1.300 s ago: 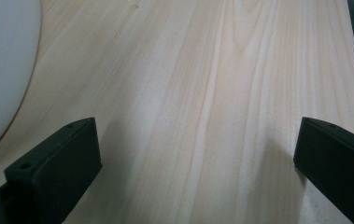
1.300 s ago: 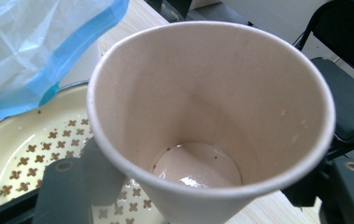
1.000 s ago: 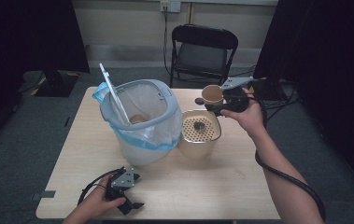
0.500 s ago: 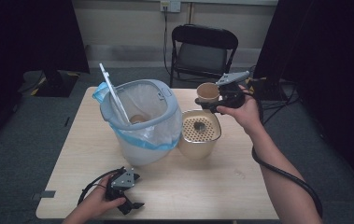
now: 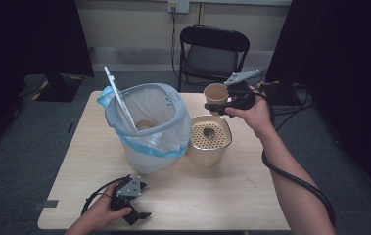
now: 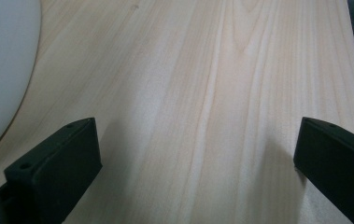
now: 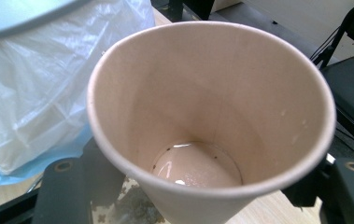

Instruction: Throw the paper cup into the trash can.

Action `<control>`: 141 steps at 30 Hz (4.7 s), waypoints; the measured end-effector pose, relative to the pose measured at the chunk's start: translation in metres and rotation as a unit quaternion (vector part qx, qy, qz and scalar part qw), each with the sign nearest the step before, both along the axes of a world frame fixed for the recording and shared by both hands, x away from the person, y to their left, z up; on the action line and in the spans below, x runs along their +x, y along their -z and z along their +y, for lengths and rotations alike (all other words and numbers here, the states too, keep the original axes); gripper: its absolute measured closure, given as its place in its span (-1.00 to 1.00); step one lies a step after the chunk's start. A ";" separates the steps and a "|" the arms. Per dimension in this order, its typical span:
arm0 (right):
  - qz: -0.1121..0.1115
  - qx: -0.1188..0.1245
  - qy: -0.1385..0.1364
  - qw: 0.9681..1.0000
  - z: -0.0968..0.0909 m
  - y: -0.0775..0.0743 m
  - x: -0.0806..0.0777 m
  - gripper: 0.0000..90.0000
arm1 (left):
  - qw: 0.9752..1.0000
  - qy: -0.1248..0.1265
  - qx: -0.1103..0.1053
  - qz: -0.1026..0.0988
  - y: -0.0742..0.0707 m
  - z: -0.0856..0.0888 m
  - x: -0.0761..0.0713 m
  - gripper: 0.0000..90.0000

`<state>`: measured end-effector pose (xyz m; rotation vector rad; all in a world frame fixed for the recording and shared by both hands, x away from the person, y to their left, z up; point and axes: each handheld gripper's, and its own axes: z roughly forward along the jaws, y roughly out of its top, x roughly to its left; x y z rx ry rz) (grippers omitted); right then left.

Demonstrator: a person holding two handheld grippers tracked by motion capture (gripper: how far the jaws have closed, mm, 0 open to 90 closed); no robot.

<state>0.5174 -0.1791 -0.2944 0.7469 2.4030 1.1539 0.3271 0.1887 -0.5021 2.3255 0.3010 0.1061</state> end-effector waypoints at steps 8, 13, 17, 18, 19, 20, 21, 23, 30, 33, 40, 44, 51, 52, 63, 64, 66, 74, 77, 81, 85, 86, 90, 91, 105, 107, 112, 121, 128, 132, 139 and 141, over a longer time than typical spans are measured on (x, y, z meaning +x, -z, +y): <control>0.009 -0.004 -0.003 1.000 0.004 -0.008 0.001 -0.34 | 1.000 0.000 0.000 0.000 0.000 0.000 0.000 -1.00; 0.011 -0.004 -0.008 1.000 0.010 -0.014 0.003 -0.34 | 1.000 0.000 0.000 0.000 0.000 0.000 0.000 -1.00; 0.012 -0.003 -0.014 1.000 0.015 -0.020 0.002 -0.34 | 1.000 0.001 0.000 -0.001 0.000 0.000 0.000 -1.00; 0.011 -0.004 -0.016 1.000 0.017 -0.022 0.002 -0.34 | 1.000 0.000 0.001 -0.001 0.000 0.000 0.000 -1.00; 0.013 -0.003 -0.017 1.000 0.018 -0.023 0.002 -0.34 | 1.000 0.000 0.001 0.000 0.000 0.000 0.000 -1.00; 0.015 -0.002 -0.020 1.000 0.019 -0.024 0.002 -0.34 | 1.000 0.000 0.001 0.000 0.000 0.000 0.000 -1.00; 0.016 -0.002 -0.021 1.000 0.020 -0.025 0.002 -0.34 | 1.000 0.000 0.001 0.000 0.000 0.000 0.000 -1.00; 0.019 0.000 -0.022 1.000 0.023 -0.027 0.002 -0.34 | 1.000 0.000 0.001 -0.001 0.000 0.000 0.000 -1.00; 0.018 0.006 -0.029 0.999 0.029 -0.037 0.002 -0.34 | 1.000 0.000 0.001 0.000 0.000 0.000 0.000 -1.00; 0.016 0.009 -0.030 0.999 0.031 -0.042 0.002 -0.34 | 1.000 0.000 0.001 0.000 0.000 0.000 0.000 -1.00; 0.014 0.003 -0.036 0.999 0.039 -0.050 0.002 -0.34 | 1.000 -0.002 0.006 -0.002 -0.001 0.000 0.000 -1.00; 0.011 0.000 -0.040 0.999 0.043 -0.056 0.001 -0.34 | 1.000 -0.002 0.006 -0.002 -0.001 0.000 0.000 -1.00; 0.004 -0.003 -0.047 0.999 0.054 -0.066 -0.001 -0.34 | 1.000 -0.002 0.007 0.002 -0.001 0.000 -0.001 -1.00; 0.003 -0.004 -0.048 0.999 0.056 -0.067 -0.001 -0.34 | 1.000 -0.002 0.006 0.002 -0.001 0.000 -0.001 -1.00; -0.003 -0.001 -0.059 0.998 0.070 -0.079 -0.003 -0.34 | 1.000 -0.002 0.007 0.002 -0.001 0.000 -0.001 -1.00; -0.004 0.000 -0.061 0.998 0.071 -0.080 -0.003 -0.34 | 1.000 -0.002 0.007 0.002 -0.001 0.000 -0.001 -1.00; -0.004 -0.004 -0.063 0.998 0.075 -0.081 -0.003 -0.34 | 1.000 -0.002 0.008 0.002 -0.001 0.000 -0.001 -1.00; -0.004 -0.002 -0.074 0.997 0.087 -0.085 -0.006 -0.34 | 1.000 -0.002 0.007 0.002 -0.001 0.000 -0.001 -1.00; -0.006 0.003 -0.079 0.997 0.092 -0.086 -0.008 -0.34 | 1.000 -0.002 0.007 0.002 -0.001 0.000 -0.001 -1.00; -0.004 0.001 -0.088 0.996 0.099 -0.084 -0.009 -0.34 | 1.000 -0.002 0.007 0.002 -0.001 0.000 -0.001 -1.00; -0.003 0.011 -0.096 0.995 0.106 -0.085 -0.010 -0.35 | 1.000 -0.001 0.005 0.002 -0.001 0.000 -0.001 -1.00; -0.004 0.011 -0.099 0.995 0.108 -0.085 -0.011 -0.35 | 1.000 -0.001 0.006 0.002 -0.001 0.000 -0.001 -1.00; -0.003 0.011 -0.108 0.994 0.116 -0.085 -0.013 -0.35 | 1.000 -0.002 0.007 0.002 -0.001 0.000 -0.001 -1.00; -0.003 0.014 -0.114 0.993 0.118 -0.085 -0.013 -0.35 | 1.000 -0.002 0.007 0.002 -0.001 0.000 -0.001 -1.00; 0.002 0.013 -0.153 0.988 0.143 -0.081 -0.019 -0.35 | 1.000 -0.002 0.007 0.002 -0.001 0.000 -0.001 -1.00; 0.002 0.014 -0.156 0.988 0.145 -0.080 -0.020 -0.35 | 1.000 -0.002 0.007 0.002 -0.001 0.000 -0.001 -1.00; 0.010 0.022 -0.167 0.986 0.148 -0.078 -0.019 -0.37 | 1.000 -0.002 0.007 0.002 -0.001 0.000 -0.001 -1.00; 0.027 0.029 -0.174 0.984 0.149 -0.075 -0.020 -0.61 | 1.000 -0.002 0.007 0.002 -0.001 0.000 -0.001 -1.00; 0.032 0.052 -0.167 0.984 0.143 -0.077 -0.019 -0.67 | 1.000 -0.002 0.007 0.002 -0.001 0.000 -0.001 -1.00; 0.031 0.052 -0.165 0.985 0.138 -0.076 -0.018 -0.65 | 1.000 -0.002 0.006 0.002 -0.001 0.000 -0.001 -1.00; 0.029 0.052 -0.155 0.986 0.120 -0.073 -0.018 -0.64 | 1.000 -0.002 0.007 0.002 -0.001 0.000 -0.001 -1.00; 0.029 0.054 -0.151 0.987 0.114 -0.072 -0.018 -0.64 | 1.000 -0.002 0.007 0.002 -0.001 0.000 -0.001 -1.00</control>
